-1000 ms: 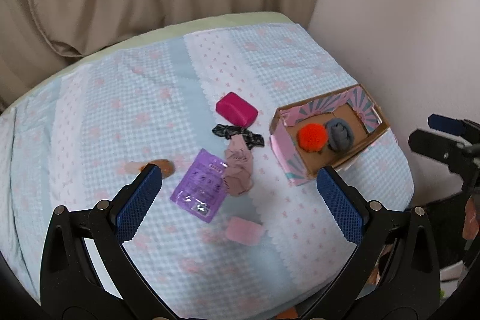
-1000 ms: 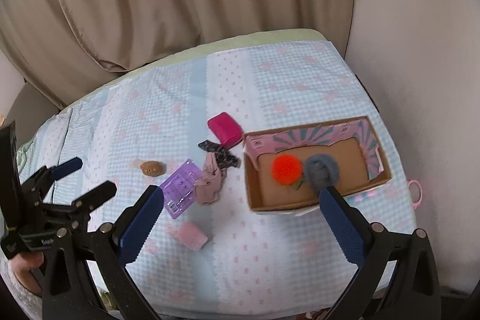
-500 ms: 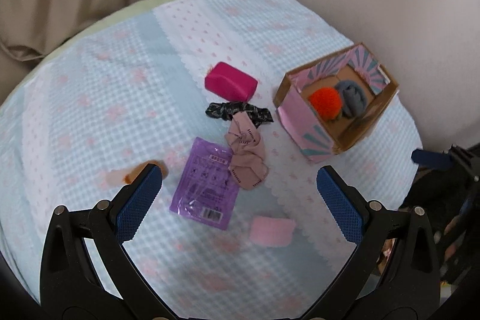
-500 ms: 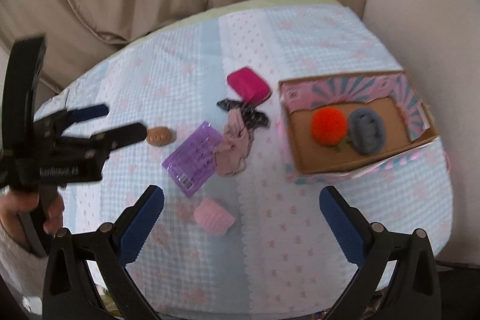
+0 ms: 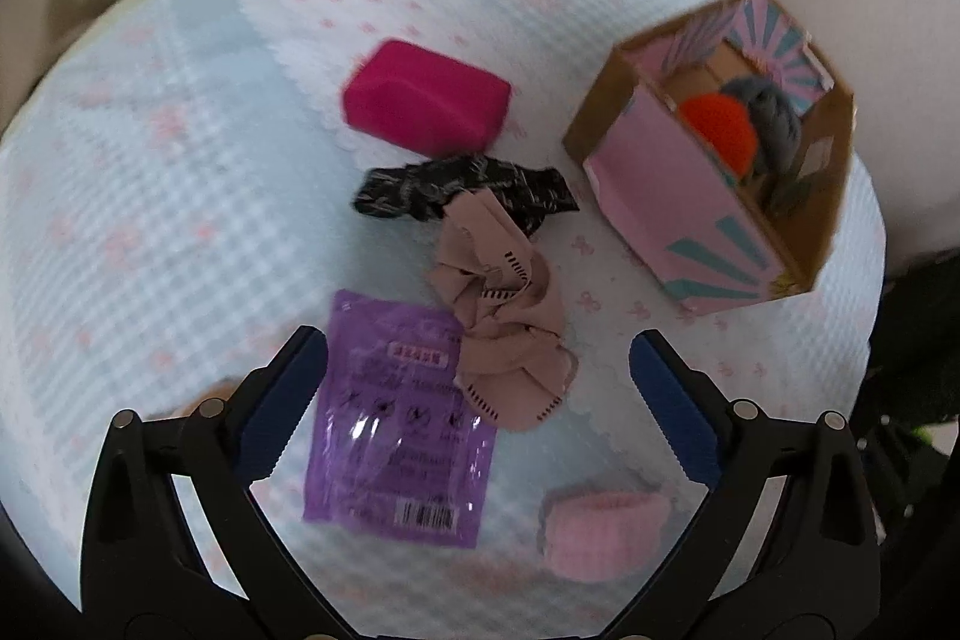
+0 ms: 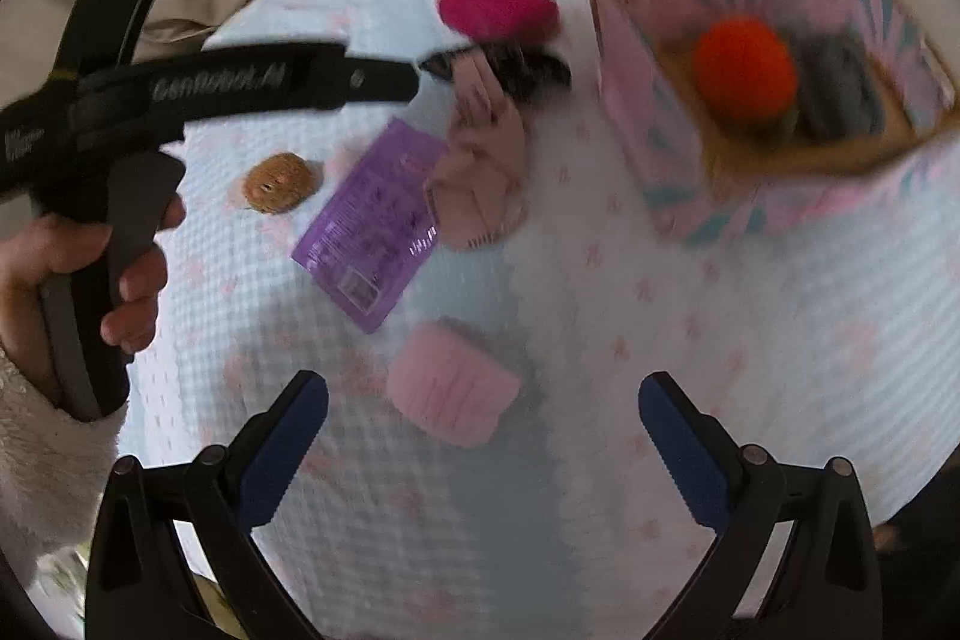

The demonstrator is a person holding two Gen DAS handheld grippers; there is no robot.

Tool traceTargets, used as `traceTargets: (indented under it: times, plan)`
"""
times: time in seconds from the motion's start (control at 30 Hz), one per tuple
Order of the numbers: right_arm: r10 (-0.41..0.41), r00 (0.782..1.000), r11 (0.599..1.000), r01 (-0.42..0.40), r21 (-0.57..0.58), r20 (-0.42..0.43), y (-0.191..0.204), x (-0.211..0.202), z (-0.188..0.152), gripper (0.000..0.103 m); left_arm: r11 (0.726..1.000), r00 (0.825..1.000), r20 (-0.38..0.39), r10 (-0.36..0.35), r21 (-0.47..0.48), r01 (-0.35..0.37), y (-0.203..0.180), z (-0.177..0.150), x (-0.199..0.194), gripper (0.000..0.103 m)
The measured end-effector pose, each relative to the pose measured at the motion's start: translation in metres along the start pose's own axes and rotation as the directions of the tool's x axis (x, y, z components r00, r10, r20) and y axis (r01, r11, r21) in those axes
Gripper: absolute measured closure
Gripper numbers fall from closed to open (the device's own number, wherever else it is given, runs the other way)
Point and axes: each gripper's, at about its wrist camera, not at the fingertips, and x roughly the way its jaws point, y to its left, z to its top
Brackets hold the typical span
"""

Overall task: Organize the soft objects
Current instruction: 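Grasp the beige mask with the left tool while the right tool grasps the pink wristband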

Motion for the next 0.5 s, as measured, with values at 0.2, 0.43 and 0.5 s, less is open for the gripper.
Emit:
traceTargets:
  times: [0.2, 0.43, 0.5]
  plan:
    - [0.031, 0.998, 0.996, -0.027, 0.085, -0.048, 0.002, 0.042, -0.007, 0.0, 0.998, 0.998, -0.057, -0.01, 0.06, 0.014, -0.01, 0.005, 0.052, 0.007]
    - [0.084, 0.992, 0.981, -0.066, 0.183, -0.09, 0.003, 0.087, -0.009, 0.003, 0.997, 0.993, -0.114, -0.013, 0.068, 0.021, -0.013, 0.007, 0.092, 0.029]
    - [0.082, 0.992, 0.981, -0.063, 0.186, -0.096, 0.005, 0.093, -0.008, 0.014, 0.997, 0.992, -0.125, -0.009, 0.079, 0.019, -0.015, 0.005, 0.1, 0.032]
